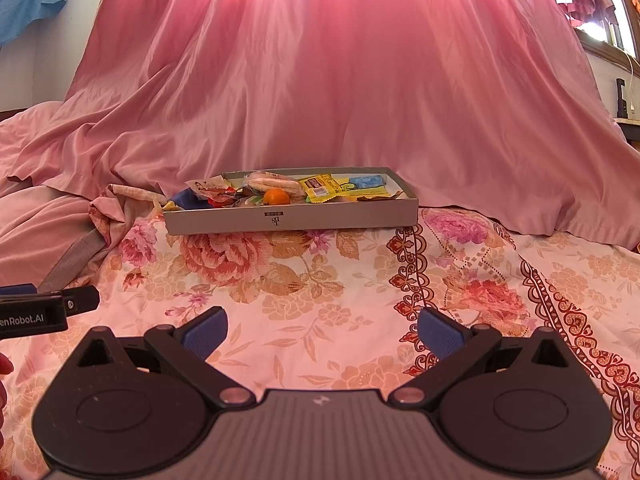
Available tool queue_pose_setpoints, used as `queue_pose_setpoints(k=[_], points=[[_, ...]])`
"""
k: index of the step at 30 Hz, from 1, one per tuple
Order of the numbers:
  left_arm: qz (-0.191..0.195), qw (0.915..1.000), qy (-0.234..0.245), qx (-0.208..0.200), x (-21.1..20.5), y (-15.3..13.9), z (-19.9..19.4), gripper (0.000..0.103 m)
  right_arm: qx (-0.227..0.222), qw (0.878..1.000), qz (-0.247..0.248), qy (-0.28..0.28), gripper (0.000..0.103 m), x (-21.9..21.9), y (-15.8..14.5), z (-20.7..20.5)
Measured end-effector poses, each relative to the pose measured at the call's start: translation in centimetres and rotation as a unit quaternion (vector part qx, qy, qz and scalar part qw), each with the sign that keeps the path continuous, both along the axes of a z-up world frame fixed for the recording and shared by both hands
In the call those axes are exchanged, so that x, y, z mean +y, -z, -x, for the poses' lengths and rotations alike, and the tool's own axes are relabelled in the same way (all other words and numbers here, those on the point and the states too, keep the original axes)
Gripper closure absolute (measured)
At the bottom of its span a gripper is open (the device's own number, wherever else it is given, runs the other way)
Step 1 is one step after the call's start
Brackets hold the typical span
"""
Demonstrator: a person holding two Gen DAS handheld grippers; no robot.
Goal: Organize snacks
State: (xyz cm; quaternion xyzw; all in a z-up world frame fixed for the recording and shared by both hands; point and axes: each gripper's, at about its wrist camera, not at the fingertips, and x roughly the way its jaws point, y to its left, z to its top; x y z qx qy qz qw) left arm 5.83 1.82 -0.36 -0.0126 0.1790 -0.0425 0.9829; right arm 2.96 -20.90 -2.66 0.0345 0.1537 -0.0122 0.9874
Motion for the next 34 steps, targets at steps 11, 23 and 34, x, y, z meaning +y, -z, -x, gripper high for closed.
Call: queue_pose_setpoints(k=[11, 23, 34], points=[[0.0, 1.0, 0.001, -0.001, 0.01, 0.07, 0.01, 0.001, 0.0, 1.0, 0.0, 0.0, 0.0, -0.03, -0.02, 0.0], [-0.013, 0.9996, 0.017, 0.016, -0.45, -0.57, 0.21, 0.001, 0.001, 1.0, 0.0, 0.0, 0.0, 0.01, 0.08, 0.01], [-0.019, 0.9995, 0.017, 0.016, -0.36, -0.44, 0.1, 0.001, 0.001, 1.0, 0.0, 0.0, 0.0, 0.05, 0.16, 0.03]])
